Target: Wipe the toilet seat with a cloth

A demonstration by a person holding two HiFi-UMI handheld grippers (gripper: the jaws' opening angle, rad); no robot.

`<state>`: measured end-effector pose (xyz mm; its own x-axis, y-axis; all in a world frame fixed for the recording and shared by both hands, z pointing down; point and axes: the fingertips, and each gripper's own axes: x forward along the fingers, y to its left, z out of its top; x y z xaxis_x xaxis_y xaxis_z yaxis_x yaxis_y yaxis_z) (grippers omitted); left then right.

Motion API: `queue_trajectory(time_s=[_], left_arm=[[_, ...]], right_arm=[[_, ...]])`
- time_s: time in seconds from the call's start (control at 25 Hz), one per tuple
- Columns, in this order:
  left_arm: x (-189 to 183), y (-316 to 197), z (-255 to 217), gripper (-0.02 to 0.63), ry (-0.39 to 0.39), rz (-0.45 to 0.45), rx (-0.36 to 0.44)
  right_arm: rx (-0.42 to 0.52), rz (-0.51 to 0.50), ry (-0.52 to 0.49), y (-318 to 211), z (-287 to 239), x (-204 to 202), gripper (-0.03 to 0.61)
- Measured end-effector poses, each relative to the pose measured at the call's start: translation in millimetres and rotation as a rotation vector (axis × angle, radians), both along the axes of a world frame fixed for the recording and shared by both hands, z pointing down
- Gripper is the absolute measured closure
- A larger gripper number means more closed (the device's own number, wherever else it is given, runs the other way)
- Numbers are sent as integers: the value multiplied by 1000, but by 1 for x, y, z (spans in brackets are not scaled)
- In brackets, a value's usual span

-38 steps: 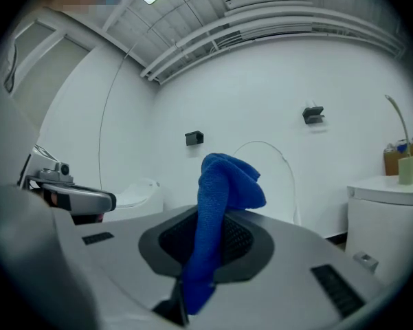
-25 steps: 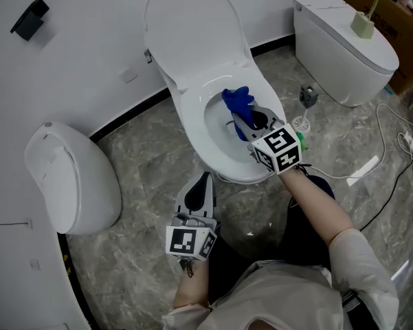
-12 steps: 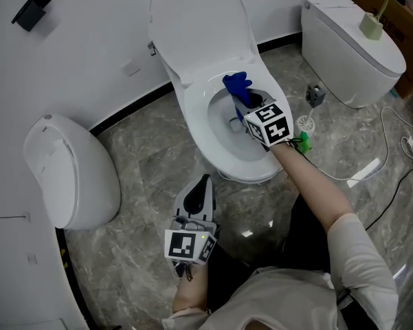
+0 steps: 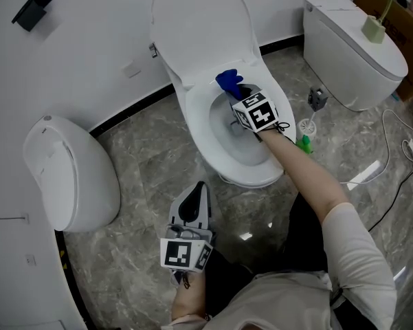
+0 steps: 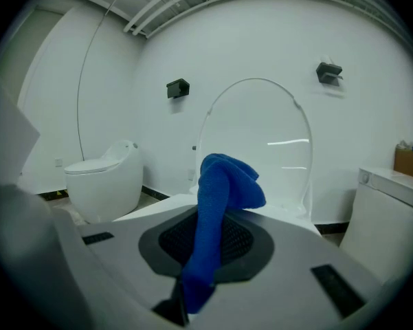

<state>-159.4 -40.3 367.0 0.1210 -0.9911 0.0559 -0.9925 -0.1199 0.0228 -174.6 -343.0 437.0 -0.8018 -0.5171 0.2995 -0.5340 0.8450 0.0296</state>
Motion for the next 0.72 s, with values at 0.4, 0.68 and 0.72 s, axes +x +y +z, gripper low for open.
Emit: queue_trajectory(time_s=[0.4, 0.68, 0.72], left_arm=[[-8, -8, 10, 606, 3, -14, -18], [-12, -22, 10, 606, -11, -10, -23], [-12, -24, 10, 606, -12, -7, -23]], right_arm=[[-28, -1, 82, -36, 20, -18, 528], [-33, 14, 126, -51, 38, -21, 528], [-29, 14, 131, -53, 40, -21, 528]])
